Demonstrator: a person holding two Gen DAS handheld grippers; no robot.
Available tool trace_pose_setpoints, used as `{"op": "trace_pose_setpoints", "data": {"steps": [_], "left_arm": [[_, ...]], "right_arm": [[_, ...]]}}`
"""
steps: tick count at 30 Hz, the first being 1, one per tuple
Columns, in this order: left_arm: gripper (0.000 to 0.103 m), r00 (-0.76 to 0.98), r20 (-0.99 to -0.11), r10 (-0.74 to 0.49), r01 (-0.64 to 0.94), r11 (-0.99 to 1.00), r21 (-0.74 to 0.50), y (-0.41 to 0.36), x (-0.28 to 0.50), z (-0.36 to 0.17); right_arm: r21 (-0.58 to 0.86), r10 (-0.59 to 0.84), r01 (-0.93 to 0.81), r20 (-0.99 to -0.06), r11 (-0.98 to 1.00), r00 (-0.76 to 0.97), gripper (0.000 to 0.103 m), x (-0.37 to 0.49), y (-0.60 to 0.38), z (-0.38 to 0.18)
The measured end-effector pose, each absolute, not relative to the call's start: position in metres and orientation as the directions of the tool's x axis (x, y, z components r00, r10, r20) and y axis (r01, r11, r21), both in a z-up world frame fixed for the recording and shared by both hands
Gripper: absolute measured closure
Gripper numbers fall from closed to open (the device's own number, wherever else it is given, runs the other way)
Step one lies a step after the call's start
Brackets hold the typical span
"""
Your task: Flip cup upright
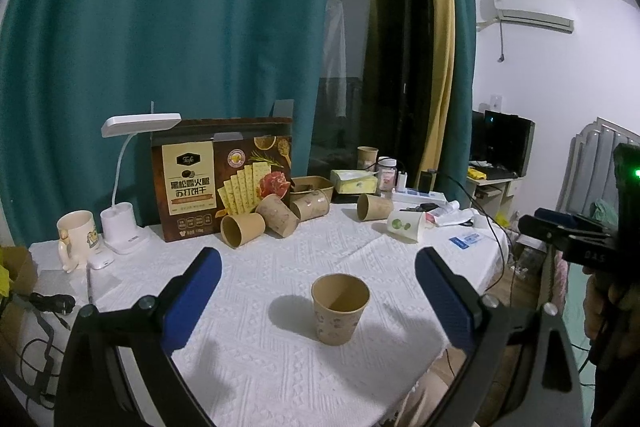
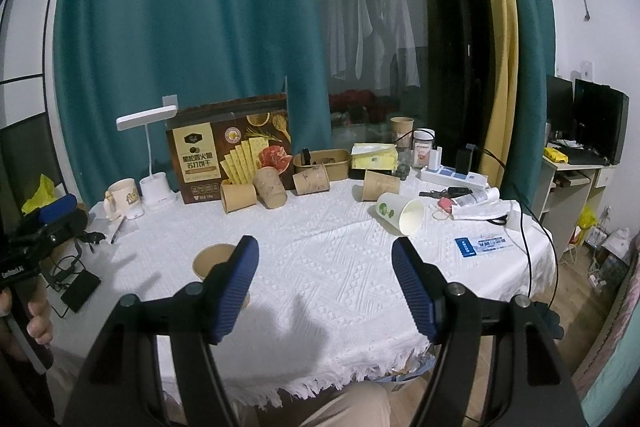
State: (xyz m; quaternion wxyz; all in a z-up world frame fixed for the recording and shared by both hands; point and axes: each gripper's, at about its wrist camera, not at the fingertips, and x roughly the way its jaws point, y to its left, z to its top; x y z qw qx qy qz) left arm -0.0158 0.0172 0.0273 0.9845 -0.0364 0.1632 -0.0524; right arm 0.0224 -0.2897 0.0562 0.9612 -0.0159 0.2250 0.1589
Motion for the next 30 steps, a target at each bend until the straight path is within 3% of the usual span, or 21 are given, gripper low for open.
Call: {"op": "trace_pose_setpoints", "data": {"steps": [30], "left_arm": [[0.005,0.941,-0.319,-0.117,0.094,0.992,-0.087,0.0202,-0.0079,0.0237]], "right_arm": [[0.046,0.315,-0.33,-0.447,0.943,0.837,0.036,0.031,-0.2842,0.0497]]}}
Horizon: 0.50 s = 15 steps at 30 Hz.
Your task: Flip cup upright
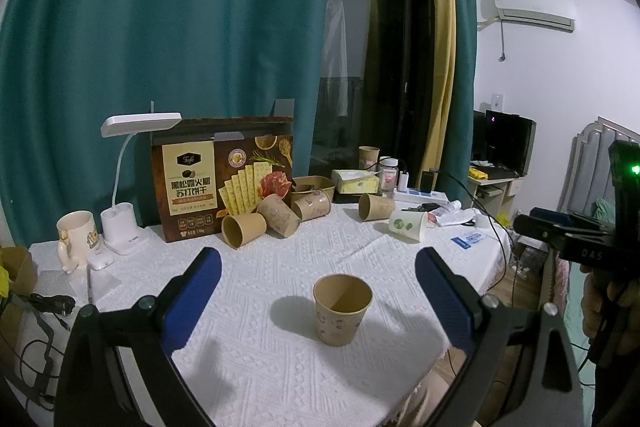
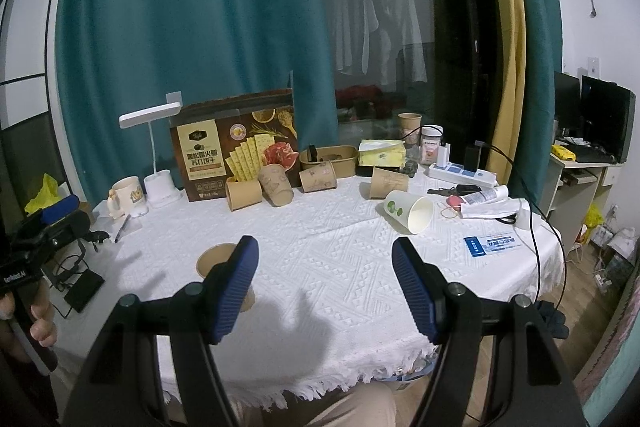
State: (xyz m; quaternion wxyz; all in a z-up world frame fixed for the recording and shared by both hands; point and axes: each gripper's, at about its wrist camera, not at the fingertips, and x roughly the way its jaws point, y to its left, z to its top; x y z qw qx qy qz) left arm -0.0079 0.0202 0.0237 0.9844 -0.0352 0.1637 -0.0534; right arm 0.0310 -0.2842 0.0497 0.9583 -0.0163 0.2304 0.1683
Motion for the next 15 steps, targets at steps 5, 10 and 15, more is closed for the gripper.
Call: {"op": "trace_pose_setpoints", "data": {"steps": [5,10,15], "left_arm": [[0.005,0.94,-0.319,-0.117,0.094,0.992,-0.086,0.0208,-0.0072,0.0232],[0.005,0.941,-0.319,-0.117,0.095,0.992,-0.086,0.0212,-0.0069,0.0234],[0.005,0.941,-0.318,-0.116,0.094,0.992,-0.086,0.0208,-0.0071,0.0234]], "right_arm": [[0.047,0.315,-0.33,-0.45,0.943,0.836,0.036,0.0312,-0.2821,0.0494],[0.047,0.315,-0.33,-0.45,0.943,0.836,0.036,0.0308,-0.2799,0.0498],[0.047,0.314,-0.329,-0.451,0.943,0.836,0.036,0.031,-0.2803,0.0498]]}}
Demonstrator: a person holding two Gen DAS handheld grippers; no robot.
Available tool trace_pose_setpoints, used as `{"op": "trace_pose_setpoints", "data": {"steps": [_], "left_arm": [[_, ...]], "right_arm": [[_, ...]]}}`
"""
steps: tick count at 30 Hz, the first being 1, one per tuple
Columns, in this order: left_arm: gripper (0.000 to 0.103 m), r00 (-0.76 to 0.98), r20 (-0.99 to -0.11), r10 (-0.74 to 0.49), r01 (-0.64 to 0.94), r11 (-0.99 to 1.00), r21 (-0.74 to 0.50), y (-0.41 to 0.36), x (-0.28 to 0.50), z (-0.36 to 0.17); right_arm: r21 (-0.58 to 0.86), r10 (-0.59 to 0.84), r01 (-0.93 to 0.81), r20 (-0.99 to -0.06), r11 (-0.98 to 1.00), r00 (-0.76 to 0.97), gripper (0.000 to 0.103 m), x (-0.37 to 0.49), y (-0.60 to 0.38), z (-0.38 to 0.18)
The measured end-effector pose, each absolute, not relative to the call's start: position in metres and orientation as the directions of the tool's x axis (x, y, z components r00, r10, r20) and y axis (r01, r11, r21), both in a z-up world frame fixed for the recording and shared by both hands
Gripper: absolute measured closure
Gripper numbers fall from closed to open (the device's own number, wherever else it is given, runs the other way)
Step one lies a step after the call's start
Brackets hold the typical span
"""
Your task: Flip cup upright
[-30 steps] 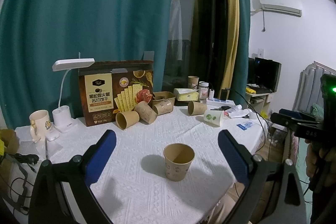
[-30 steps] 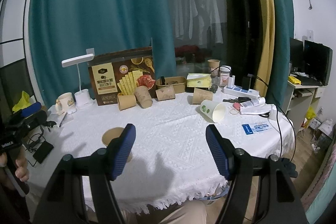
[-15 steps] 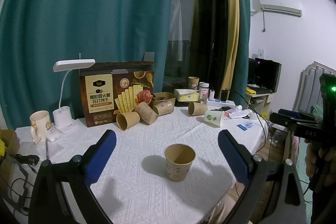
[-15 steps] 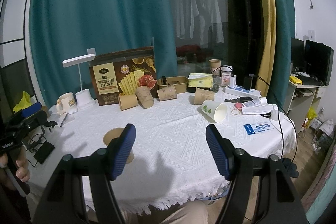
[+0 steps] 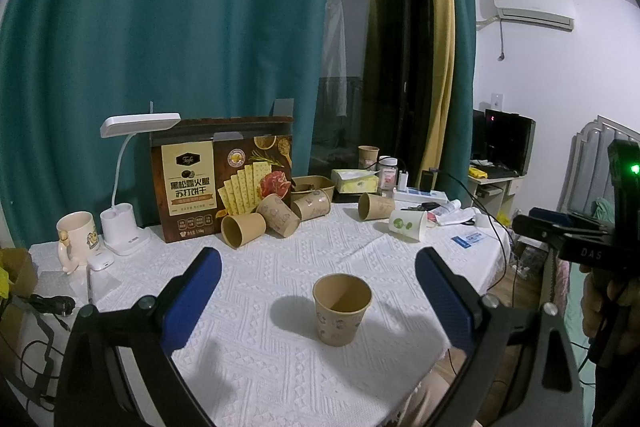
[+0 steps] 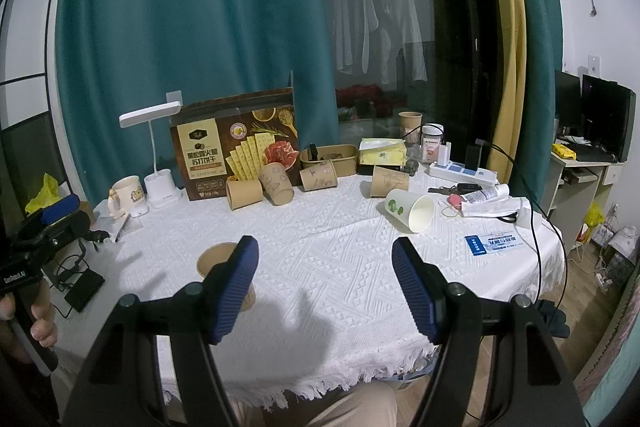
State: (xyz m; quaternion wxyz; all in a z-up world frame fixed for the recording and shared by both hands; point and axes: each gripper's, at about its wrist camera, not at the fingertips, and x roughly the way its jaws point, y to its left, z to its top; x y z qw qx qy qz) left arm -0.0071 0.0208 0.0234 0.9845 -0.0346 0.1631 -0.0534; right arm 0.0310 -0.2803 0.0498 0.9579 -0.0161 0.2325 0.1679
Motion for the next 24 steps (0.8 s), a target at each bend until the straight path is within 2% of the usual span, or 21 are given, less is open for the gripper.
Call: {"op": "trace_pose_setpoints", "data": {"steps": [24], "left_arm": [[0.005,0.943,-0.31,-0.122,0.103,0.992,-0.078,0.0223,-0.0075,0.0257]], "right_arm": [[0.048,0.316,-0.331,-0.451,0.942,0.834,0.036,0.0311,-0.2785,0.0501]]}}
